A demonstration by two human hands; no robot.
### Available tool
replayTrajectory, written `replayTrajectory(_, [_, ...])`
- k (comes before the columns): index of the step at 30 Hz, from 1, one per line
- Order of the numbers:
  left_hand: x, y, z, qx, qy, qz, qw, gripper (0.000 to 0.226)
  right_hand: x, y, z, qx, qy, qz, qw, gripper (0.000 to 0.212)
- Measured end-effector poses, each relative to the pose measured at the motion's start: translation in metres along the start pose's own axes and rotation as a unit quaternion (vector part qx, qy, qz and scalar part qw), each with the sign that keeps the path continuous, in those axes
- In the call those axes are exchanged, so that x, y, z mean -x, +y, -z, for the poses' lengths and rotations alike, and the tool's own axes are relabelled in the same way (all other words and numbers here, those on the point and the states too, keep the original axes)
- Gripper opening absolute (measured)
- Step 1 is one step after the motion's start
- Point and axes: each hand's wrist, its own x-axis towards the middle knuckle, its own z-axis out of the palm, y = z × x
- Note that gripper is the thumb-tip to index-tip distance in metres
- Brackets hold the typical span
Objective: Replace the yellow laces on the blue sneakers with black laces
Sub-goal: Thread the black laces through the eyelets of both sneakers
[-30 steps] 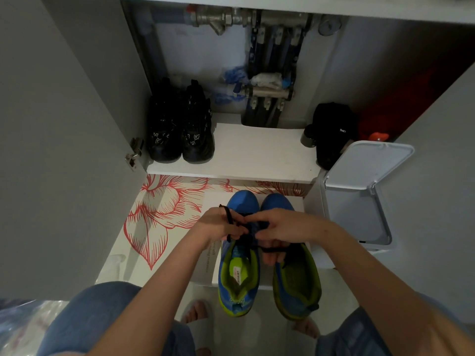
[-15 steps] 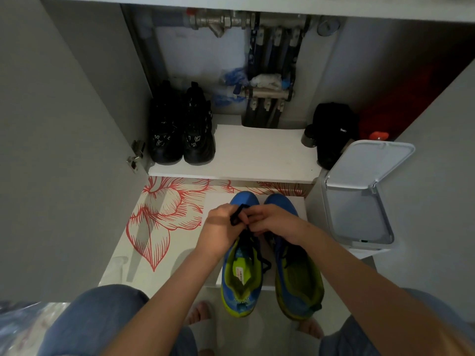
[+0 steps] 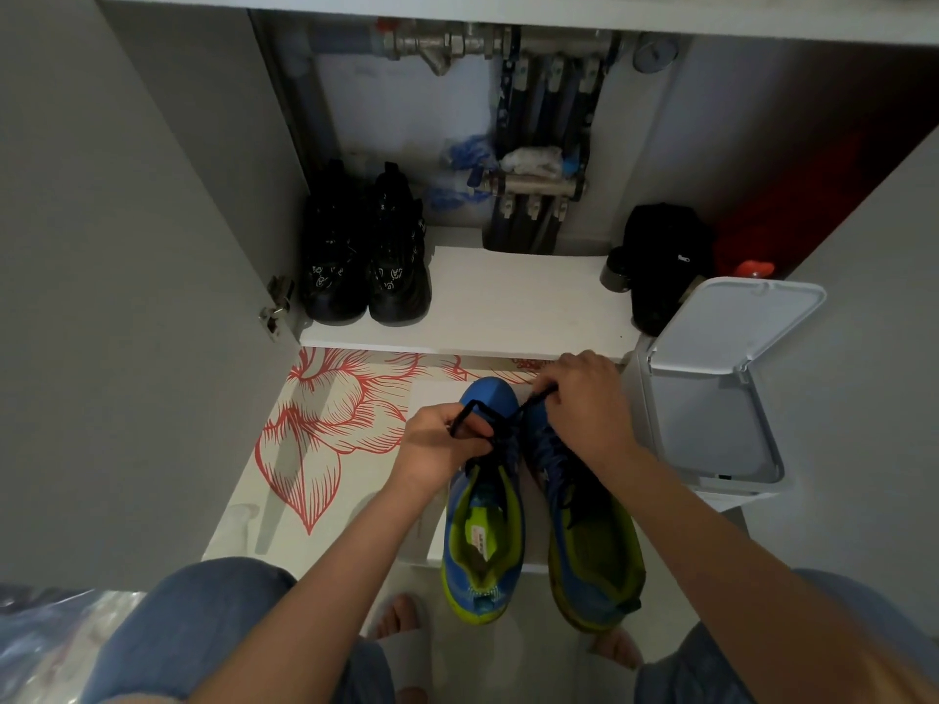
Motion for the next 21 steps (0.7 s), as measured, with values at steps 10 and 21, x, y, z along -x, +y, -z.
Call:
replayTrajectory(10, [-0.001, 0.001, 0.004, 0.042, -0.039, 0.015, 0.998, 0.021, 0.007, -0.013, -0.006, -0.206, -0.254, 0.001, 0.945, 0.014])
replayTrajectory(21, [0.005, -0.014, 0.023, -0.052, -0.025, 0.198, 0.978, 0.043, 0.02, 0.007, 0.01, 0.076, -0.29, 0.08, 0.951, 0.017])
